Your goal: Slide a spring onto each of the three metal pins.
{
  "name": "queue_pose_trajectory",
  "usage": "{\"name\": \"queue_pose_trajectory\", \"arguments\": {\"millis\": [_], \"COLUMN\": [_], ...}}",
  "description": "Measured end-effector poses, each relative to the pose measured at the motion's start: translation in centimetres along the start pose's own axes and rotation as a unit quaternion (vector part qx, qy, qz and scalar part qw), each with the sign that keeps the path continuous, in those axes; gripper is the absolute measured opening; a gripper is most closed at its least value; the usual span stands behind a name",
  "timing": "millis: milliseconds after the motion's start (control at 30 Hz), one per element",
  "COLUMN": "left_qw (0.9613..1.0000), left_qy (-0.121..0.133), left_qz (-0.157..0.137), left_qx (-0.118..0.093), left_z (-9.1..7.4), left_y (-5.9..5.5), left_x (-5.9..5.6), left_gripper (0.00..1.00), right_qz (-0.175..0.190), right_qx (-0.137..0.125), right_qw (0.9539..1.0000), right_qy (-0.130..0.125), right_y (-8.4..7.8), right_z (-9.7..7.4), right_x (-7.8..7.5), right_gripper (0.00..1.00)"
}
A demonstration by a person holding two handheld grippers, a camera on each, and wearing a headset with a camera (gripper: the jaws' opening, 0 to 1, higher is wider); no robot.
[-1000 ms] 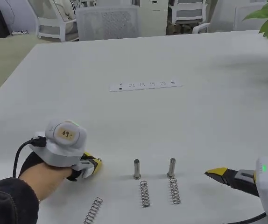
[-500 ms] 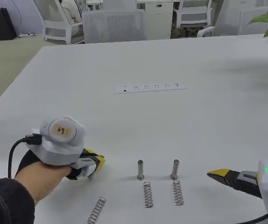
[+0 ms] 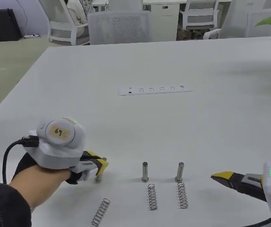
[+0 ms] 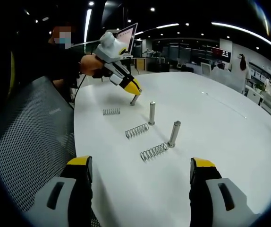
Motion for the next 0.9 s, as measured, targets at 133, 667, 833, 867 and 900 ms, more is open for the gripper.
{"name": "queue_pose_trajectory", "arguments": {"millis": [133, 667, 833, 867, 900], "left_qw": [1.0, 0.9999, 0.9999, 0.9999, 0.9999], "left_qy": [0.0, -0.002, -0.005, -0.005, -0.005], "left_qz": [0.003, -0.014, -0.015, -0.015, -0.014], "left_qx": [-0.003, -0.002, 0.0, 0.0, 0.0], "left_z": [-0.5, -1.2, -1.3, -1.3, -1.3], "left_y": [-0.2, -0.9, -0.9, -0.9, -0.9], "left_x": [-0.2, -0.3, -0.5, -0.5, -0.5], "left_gripper": [0.0, 0.0, 0.0, 0.0, 0.0], "right_qz": [0.0, -0.004, -0.004, -0.005, -0.005], "right_qx": [0.001, 0.002, 0.002, 0.002, 0.002], "right_qw": [1.0, 1.0, 1.0, 1.0, 1.0], "right_qy": [0.001, 0.005, 0.005, 0.006, 0.006], "right_y": [0.0, 0.1, 0.1, 0.1, 0.1], "right_z": [0.0, 0.3, 0.3, 0.3, 0.3], "right_x": [0.0, 0.2, 0.2, 0.2, 0.2], "right_gripper": [0.84, 0.84, 0.84, 0.84, 0.84]}}
Point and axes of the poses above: the centre of the closed fingertips' face, and the gripper's own axes: z roughly forward along the fingers, x roughly to its left, y roughly out of its top, the point moved 7 cm from there along -z, roughly backward along the fingers, and after that the axes turned 1 degree about y, right-handed, at the moved point
